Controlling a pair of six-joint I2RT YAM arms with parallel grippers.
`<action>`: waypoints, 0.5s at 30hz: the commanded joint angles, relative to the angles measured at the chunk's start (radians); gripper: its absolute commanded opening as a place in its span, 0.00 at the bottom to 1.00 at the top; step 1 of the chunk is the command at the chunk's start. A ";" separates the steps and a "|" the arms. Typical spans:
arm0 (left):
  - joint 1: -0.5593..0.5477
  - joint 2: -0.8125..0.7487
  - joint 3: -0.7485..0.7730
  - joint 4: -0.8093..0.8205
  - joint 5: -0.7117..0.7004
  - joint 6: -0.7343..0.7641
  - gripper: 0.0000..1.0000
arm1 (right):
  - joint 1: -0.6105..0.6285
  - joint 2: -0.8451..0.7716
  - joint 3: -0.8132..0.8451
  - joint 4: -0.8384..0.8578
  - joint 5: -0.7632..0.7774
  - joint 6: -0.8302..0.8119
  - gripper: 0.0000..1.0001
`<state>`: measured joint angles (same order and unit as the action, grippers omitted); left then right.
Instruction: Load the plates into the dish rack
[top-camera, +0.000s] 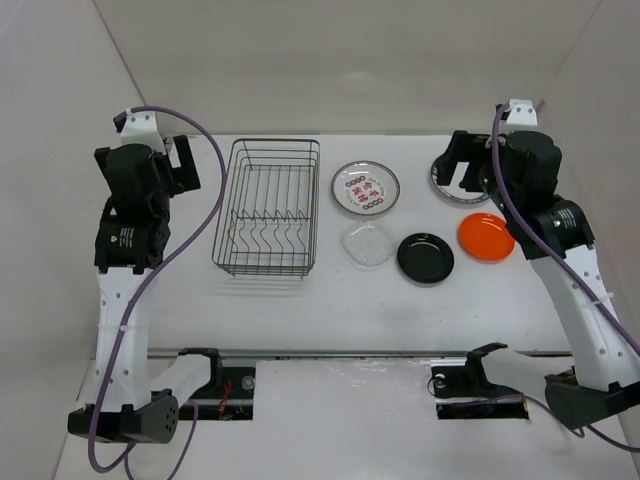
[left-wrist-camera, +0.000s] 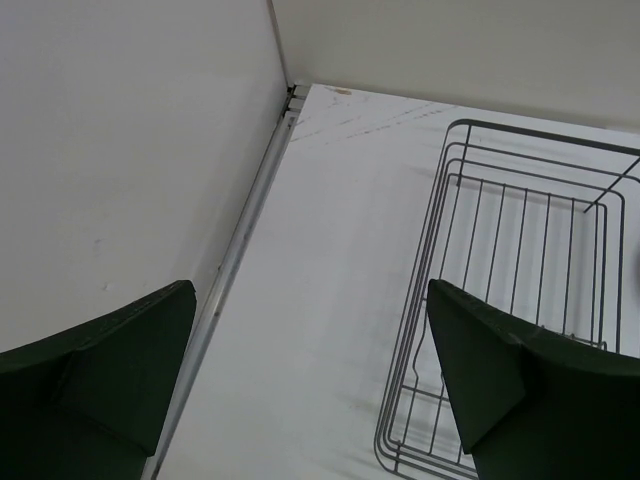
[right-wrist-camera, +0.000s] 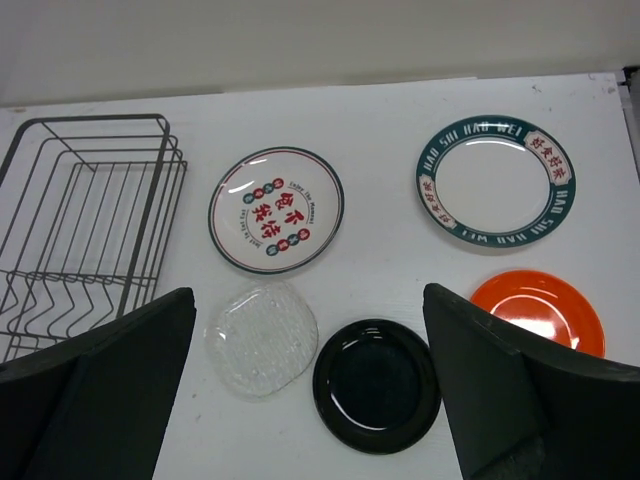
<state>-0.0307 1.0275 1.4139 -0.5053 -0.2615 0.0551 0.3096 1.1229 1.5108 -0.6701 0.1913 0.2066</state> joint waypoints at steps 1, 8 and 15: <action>0.002 0.005 -0.009 0.040 -0.001 -0.020 1.00 | 0.010 -0.012 -0.017 0.081 0.028 0.007 1.00; 0.011 0.016 -0.053 0.050 0.043 -0.029 1.00 | -0.101 0.110 -0.241 0.433 -0.329 0.007 1.00; 0.011 -0.004 -0.121 0.073 0.044 0.008 1.00 | -0.224 0.516 -0.167 0.603 -0.578 0.033 0.97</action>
<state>-0.0242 1.0496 1.3182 -0.4805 -0.2317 0.0483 0.1028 1.5501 1.2995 -0.1856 -0.2443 0.2176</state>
